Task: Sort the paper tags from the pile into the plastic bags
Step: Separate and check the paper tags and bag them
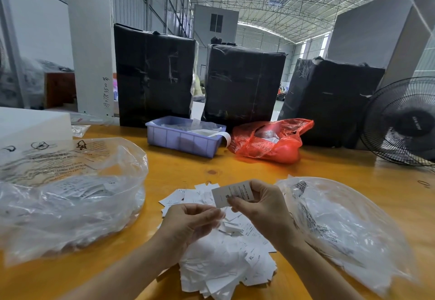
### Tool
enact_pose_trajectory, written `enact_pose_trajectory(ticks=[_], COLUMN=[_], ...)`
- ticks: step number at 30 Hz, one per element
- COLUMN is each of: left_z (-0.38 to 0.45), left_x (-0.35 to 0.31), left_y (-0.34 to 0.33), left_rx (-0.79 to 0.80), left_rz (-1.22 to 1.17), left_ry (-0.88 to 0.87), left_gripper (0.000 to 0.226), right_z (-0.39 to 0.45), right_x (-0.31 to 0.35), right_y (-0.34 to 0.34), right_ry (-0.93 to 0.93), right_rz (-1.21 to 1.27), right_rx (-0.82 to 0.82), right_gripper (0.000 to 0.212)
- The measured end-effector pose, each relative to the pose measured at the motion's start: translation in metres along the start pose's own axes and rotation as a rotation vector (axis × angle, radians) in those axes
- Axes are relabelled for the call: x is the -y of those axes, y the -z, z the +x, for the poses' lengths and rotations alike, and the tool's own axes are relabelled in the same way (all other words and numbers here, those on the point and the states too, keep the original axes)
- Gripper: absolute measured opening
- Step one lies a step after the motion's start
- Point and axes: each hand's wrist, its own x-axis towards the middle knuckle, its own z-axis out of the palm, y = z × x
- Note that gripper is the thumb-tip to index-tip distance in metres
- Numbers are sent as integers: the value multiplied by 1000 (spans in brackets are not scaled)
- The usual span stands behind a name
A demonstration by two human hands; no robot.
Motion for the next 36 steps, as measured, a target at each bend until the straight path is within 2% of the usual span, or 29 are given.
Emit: enact_pose_trajectory(ticks=[5, 13, 16, 21, 29, 36], left_z=[0, 0, 2, 2, 2, 2], left_x=[0, 2, 4, 3, 4, 3], left_y=[1, -1, -1, 0, -1, 1], left_rx=[-2, 4, -3, 10, 42, 21], left_rz=[28, 63, 60, 91, 119, 93], left_ry=[-25, -28, -22, -20, -19, -21], left_gripper=[33, 42, 37, 27, 24, 23], right_z=[0, -2, -2, -2, -2, -1], right_x=[-1, 2, 0, 0, -2, -5], right_y=[0, -5, -5, -6, -7, -5], right_ry=[-3, 20, 30, 38, 57, 75], right_rz=[34, 22, -22, -26, -48, -73], right_rx=[-25, 1, -5, -23, -23, -8], right_gripper=[18, 16, 9, 10, 14, 10])
